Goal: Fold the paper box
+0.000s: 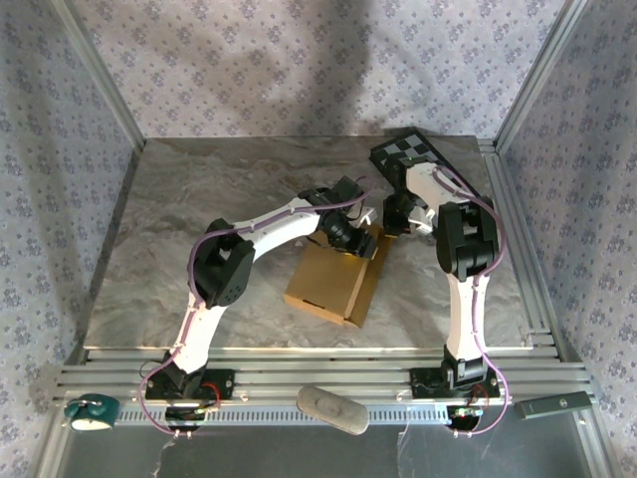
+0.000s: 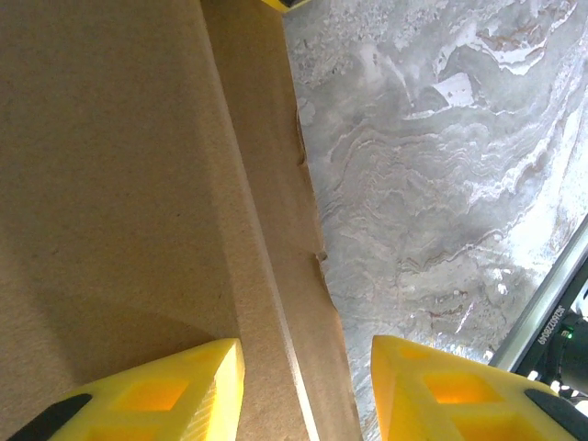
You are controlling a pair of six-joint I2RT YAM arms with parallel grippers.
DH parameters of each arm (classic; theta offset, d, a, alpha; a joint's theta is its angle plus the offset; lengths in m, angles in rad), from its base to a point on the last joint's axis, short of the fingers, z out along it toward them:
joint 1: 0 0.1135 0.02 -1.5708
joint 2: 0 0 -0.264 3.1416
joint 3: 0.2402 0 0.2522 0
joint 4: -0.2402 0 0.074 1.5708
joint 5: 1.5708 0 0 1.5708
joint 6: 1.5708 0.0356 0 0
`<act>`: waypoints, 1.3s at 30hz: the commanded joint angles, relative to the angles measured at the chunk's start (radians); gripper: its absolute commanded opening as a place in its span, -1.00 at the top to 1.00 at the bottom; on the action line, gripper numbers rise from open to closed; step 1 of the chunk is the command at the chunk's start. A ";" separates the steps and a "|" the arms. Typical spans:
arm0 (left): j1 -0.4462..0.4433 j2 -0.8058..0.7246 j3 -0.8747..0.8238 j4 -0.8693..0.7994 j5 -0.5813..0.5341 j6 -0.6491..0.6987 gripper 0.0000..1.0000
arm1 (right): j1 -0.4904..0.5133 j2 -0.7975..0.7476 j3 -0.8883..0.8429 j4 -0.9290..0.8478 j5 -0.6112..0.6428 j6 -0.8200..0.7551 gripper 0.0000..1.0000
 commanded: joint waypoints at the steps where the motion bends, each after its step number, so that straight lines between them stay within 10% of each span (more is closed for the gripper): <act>1: -0.021 0.042 -0.013 -0.035 -0.011 0.037 0.17 | 0.005 0.004 0.049 -0.059 0.027 -0.005 1.00; 39: -0.033 0.100 -0.008 -0.052 -0.057 0.108 0.16 | 0.055 -0.027 0.100 -0.042 -0.064 0.056 1.00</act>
